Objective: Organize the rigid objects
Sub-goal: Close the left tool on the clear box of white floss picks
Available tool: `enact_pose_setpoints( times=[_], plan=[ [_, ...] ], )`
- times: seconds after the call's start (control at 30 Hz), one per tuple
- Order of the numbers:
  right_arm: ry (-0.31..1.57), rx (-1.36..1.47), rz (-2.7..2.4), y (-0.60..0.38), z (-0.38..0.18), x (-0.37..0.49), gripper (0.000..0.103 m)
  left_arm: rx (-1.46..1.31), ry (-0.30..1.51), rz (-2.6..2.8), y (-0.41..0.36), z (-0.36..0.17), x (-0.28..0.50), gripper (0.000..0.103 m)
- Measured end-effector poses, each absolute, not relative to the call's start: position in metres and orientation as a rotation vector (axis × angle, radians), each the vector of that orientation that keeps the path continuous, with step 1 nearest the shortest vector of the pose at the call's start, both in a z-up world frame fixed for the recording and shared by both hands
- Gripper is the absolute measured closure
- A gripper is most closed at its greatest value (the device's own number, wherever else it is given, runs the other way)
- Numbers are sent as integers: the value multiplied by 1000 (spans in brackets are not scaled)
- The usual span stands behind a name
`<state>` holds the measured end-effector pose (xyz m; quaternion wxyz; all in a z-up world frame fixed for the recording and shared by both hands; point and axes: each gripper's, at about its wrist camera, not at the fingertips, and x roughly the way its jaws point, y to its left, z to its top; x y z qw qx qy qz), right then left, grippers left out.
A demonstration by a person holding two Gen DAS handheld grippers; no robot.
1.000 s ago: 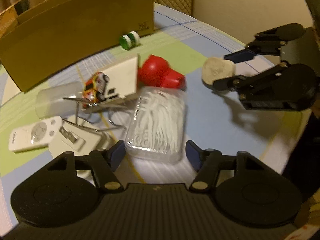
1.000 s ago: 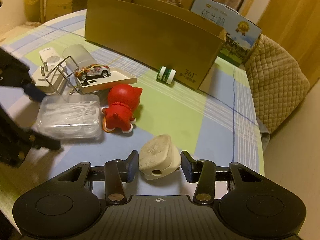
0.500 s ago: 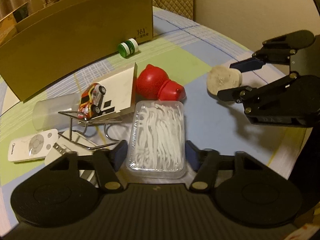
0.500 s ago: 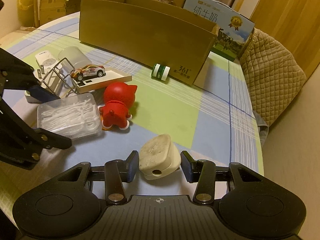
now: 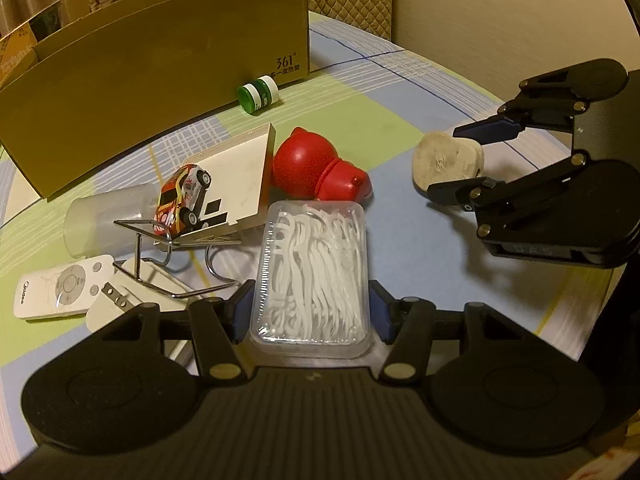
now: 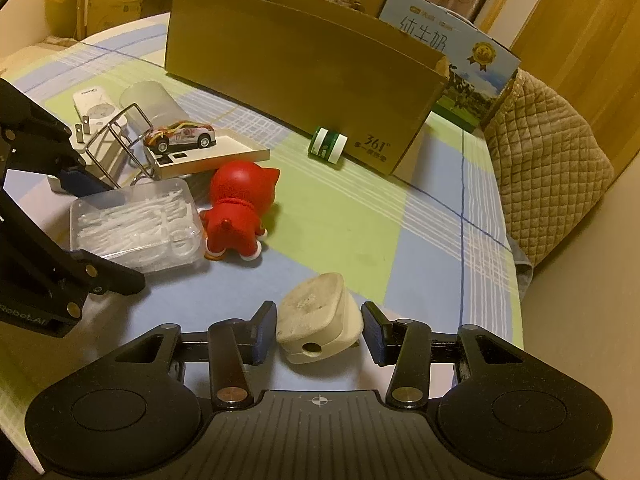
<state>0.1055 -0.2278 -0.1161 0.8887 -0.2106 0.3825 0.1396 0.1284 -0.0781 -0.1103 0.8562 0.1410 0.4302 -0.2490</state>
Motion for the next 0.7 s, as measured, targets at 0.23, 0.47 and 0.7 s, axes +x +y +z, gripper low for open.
enact_pose_setpoints(
  times=[0.23, 0.47, 0.7],
  plan=[
    [803, -445, 285, -229, -120, 105, 60, 290, 901, -512, -79, -110, 128, 49],
    [794, -390, 266, -231, -108, 100, 60, 249, 918, -507, -73, -102, 121, 50],
    [776, -348, 258, -230, -91, 90, 60, 195, 914, -494, -62, -86, 110, 51]
  ],
)
